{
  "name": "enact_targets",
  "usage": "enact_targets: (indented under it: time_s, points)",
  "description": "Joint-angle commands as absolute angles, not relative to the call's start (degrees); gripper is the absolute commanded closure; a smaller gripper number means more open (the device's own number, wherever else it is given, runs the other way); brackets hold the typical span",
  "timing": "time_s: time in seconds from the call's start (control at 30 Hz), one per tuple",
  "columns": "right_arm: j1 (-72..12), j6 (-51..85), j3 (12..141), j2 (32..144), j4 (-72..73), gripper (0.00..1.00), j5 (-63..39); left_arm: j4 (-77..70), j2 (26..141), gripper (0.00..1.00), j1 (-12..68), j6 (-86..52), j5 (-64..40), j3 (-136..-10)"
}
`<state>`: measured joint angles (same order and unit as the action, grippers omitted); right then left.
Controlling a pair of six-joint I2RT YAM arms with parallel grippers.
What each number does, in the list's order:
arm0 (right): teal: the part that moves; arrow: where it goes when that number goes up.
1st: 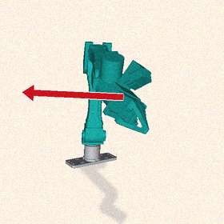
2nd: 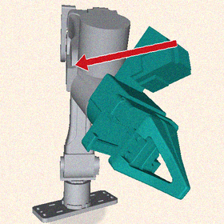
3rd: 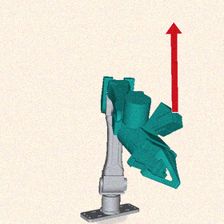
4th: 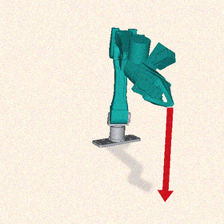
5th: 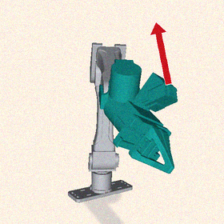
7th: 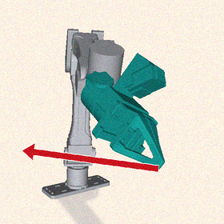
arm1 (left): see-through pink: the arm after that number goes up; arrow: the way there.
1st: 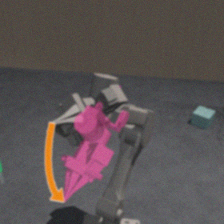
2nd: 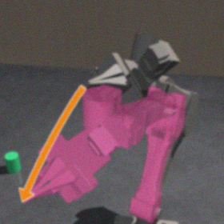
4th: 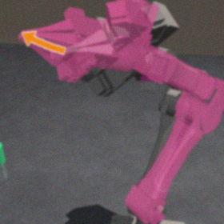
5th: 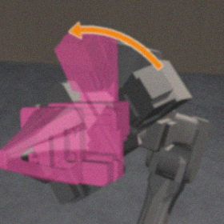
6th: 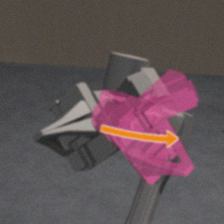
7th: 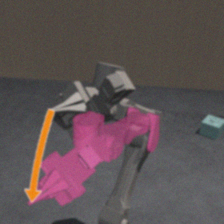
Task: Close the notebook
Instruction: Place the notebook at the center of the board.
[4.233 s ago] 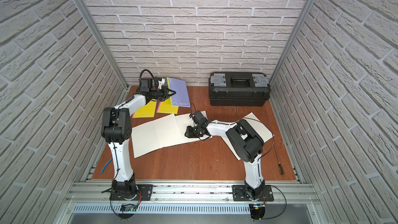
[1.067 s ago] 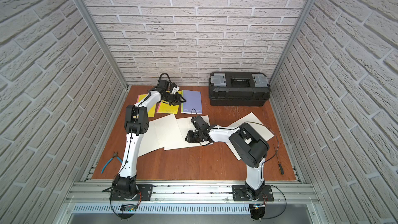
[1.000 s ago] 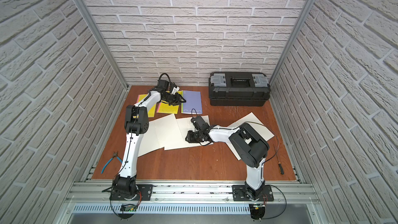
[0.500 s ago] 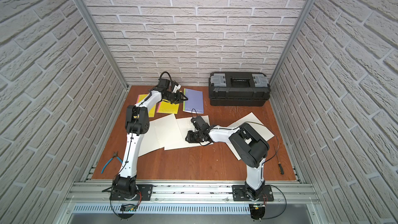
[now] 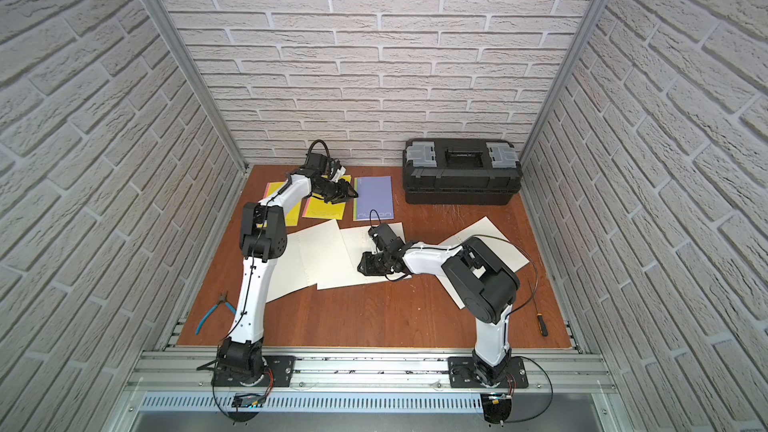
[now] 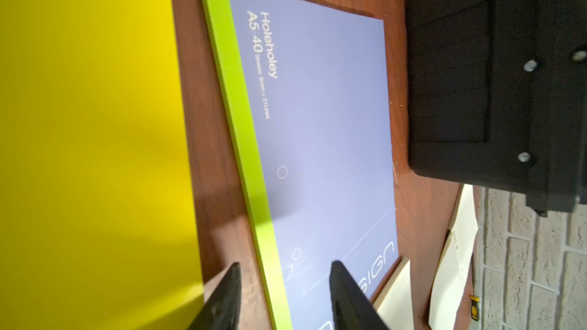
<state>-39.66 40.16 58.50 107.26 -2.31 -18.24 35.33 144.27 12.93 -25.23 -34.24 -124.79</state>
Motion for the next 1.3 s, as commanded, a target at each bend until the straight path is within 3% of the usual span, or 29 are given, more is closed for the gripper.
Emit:
enact_targets:
  time_s: [0.0,0.2,0.67,1.27]
  points:
    - [-40.53,40.61,56.78,109.56,-8.42,0.69,-17.89,35.04,138.61,0.53,13.16,-22.08,-30.49,-122.73]
    - [-40.49,39.7,57.55,108.94,-9.64,0.69,-17.02,32.61,131.46,0.53,13.26,-21.38,-25.28,-115.21]
    - [-40.28,34.79,64.33,107.03,-15.57,0.6,-14.43,20.52,99.52,0.53,13.26,-29.87,-6.68,-74.47]
    - [-40.25,28.7,74.79,110.16,-19.84,0.52,-17.69,35.94,69.01,0.5,9.4,-44.29,3.18,-47.92]
